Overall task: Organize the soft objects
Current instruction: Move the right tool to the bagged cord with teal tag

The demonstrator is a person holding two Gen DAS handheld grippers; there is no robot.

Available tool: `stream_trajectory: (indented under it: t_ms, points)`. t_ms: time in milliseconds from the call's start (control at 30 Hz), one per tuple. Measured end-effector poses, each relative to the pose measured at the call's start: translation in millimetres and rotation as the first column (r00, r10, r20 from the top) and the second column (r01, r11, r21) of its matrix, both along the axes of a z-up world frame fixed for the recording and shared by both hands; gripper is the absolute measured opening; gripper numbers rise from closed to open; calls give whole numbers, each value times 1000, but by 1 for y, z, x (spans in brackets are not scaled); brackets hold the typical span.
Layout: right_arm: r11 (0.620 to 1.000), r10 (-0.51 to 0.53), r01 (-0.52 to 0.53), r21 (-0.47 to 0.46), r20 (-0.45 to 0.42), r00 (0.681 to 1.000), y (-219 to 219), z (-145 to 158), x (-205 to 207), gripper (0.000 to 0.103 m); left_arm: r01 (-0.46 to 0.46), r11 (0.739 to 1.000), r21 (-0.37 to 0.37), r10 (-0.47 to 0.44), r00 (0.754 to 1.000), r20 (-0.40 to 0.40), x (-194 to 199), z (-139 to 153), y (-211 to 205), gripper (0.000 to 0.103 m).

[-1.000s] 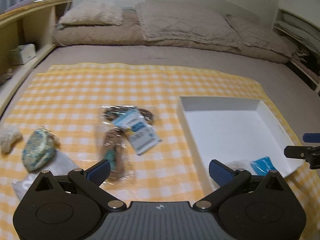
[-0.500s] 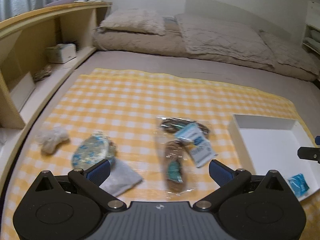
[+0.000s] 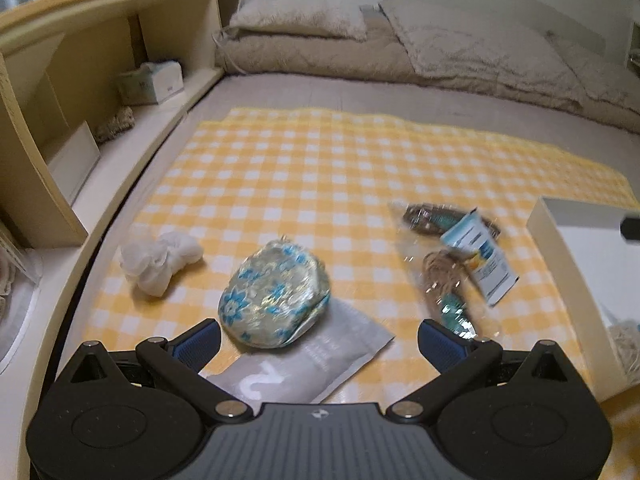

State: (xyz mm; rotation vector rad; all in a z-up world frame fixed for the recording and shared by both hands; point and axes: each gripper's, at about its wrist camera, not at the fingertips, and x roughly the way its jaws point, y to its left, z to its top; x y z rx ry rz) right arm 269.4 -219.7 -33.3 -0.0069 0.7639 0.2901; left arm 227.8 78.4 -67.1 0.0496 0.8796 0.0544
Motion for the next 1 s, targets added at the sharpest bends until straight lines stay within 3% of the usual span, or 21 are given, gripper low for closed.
stream_trajectory:
  t_ms: [200, 367, 500, 633, 833, 1000]
  points:
    - [996, 3, -3, 85, 2, 1000, 28, -3, 12, 103, 4, 999, 33, -4, 1000, -16, 10, -16, 18, 103]
    - [997, 47, -46, 58, -20, 999, 59, -17, 24, 103, 25, 999, -26, -26, 999, -28, 18, -27, 33, 103]
    - [995, 84, -81, 54, -63, 994, 77, -33, 35, 103, 47, 997, -61, -52, 996, -70, 22, -38, 40, 94]
    - [993, 94, -83, 89, -129, 987, 91, -50, 48, 103, 113, 991, -77, -123, 983, -136, 19, -48, 38, 87]
    - [989, 141, -133, 57, -169, 975, 112, -68, 58, 103, 202, 975, -89, -217, 950, -223, 8, -55, 28, 81]
    - [982, 183, -189, -1, -235, 955, 129, -86, 58, 94, 221, 971, -92, -237, 942, -238, 1, -54, 20, 80]
